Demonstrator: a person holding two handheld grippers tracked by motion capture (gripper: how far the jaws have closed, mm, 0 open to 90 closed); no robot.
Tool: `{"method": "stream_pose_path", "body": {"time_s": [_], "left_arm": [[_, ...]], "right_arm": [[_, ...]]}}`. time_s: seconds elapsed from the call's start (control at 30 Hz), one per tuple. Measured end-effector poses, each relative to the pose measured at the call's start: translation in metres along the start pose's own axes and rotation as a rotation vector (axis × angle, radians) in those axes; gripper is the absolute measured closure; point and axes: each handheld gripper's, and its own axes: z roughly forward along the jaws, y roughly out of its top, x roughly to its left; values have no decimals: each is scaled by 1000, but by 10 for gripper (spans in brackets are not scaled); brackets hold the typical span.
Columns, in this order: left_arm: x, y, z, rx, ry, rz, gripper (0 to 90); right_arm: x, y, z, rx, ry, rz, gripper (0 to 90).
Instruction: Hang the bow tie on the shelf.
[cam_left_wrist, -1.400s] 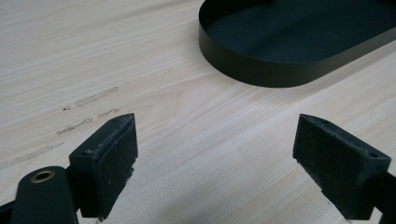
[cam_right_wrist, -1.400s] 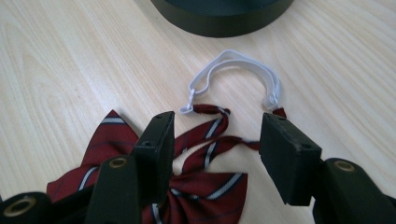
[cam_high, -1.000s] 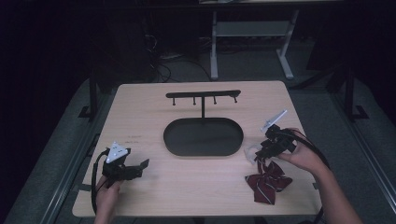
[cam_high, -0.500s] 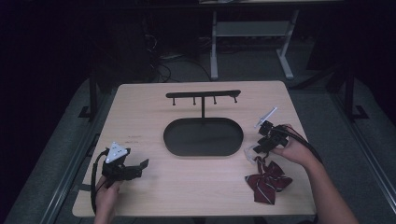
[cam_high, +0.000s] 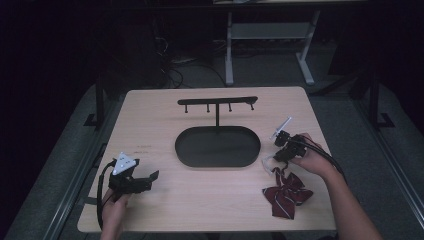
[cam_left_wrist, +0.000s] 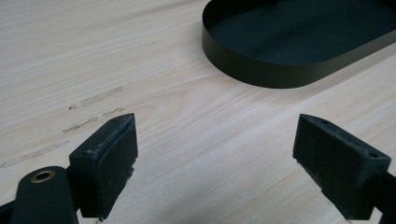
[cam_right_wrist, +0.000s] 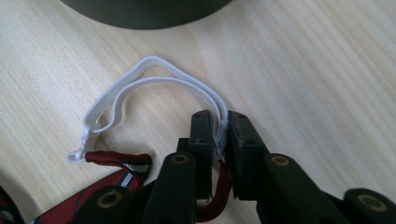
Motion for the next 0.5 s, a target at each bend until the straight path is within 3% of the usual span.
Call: {"method": "stream_pose_path", "body": {"time_s": [0.2, 0.5], "left_arm": [[0, 0, 0, 1, 1, 0, 136], [-1, 0, 0, 3, 0, 3, 136]], "right_arm": [[1, -2, -7, -9, 33, 14, 839], [16, -3, -23, -26, 70, -38, 840]]}}
